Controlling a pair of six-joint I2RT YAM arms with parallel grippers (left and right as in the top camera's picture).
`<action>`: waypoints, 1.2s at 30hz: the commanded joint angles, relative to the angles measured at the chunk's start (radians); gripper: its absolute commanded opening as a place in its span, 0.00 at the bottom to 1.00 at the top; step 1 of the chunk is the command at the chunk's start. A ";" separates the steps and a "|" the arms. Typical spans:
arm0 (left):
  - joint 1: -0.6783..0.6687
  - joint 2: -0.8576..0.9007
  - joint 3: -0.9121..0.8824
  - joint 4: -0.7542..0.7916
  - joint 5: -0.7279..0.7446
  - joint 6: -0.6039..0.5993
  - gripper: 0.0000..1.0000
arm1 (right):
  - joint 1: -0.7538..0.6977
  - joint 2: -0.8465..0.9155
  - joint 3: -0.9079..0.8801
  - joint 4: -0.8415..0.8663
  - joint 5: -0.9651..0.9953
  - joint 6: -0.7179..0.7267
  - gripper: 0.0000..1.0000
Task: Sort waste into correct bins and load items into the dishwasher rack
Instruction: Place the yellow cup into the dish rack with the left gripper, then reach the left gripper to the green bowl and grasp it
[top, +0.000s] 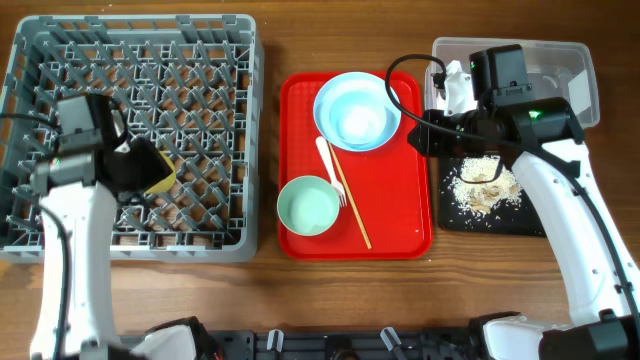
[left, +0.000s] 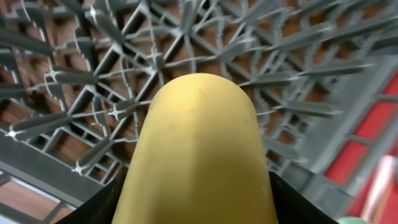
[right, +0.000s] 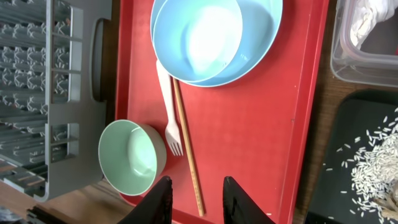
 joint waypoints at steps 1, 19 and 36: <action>0.005 0.089 0.011 0.008 -0.040 0.017 0.04 | -0.004 -0.005 0.011 -0.002 0.021 -0.019 0.28; 0.004 0.162 0.038 0.038 -0.006 0.016 1.00 | -0.004 -0.005 0.011 -0.009 0.021 -0.019 0.28; -0.434 -0.021 0.095 0.163 0.154 0.019 1.00 | -0.056 -0.021 0.011 -0.050 0.180 0.167 1.00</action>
